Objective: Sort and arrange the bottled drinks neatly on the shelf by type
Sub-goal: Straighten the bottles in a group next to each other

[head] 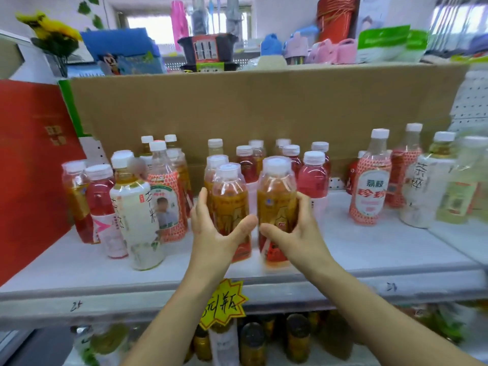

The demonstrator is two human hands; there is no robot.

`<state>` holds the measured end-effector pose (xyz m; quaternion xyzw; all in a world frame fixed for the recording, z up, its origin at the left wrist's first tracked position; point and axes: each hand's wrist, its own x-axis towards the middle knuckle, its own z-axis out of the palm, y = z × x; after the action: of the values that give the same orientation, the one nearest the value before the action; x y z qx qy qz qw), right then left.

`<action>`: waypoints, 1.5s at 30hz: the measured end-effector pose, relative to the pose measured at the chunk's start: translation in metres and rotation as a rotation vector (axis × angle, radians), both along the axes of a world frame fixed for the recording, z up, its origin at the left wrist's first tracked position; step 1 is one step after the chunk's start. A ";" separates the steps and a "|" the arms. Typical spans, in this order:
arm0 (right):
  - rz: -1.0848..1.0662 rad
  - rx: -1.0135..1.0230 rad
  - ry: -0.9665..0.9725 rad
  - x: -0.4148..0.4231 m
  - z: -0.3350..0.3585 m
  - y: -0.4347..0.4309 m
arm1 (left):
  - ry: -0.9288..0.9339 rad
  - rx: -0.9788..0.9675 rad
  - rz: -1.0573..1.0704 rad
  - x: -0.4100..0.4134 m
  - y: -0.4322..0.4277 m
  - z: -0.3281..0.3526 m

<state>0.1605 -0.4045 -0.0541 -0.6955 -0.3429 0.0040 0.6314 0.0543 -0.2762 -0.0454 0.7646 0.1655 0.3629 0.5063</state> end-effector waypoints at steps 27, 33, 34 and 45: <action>-0.042 -0.034 -0.017 0.117 0.018 -0.064 | -0.177 -0.091 -0.104 0.135 -0.100 0.038; -0.082 -0.035 -0.031 0.117 0.016 -0.138 | 0.040 -0.307 0.180 0.199 -0.085 0.029; -0.098 -0.046 -0.026 0.117 0.016 -0.145 | 0.047 -0.313 0.219 0.208 -0.078 0.028; -0.187 -0.037 0.023 0.114 0.006 -0.160 | 0.036 -0.163 0.245 0.221 -0.069 0.006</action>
<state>0.2748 -0.5650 -0.0476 -0.7360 -0.2692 -0.0407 0.6199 0.2749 -0.3455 -0.0394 0.7015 0.2955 0.3936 0.5154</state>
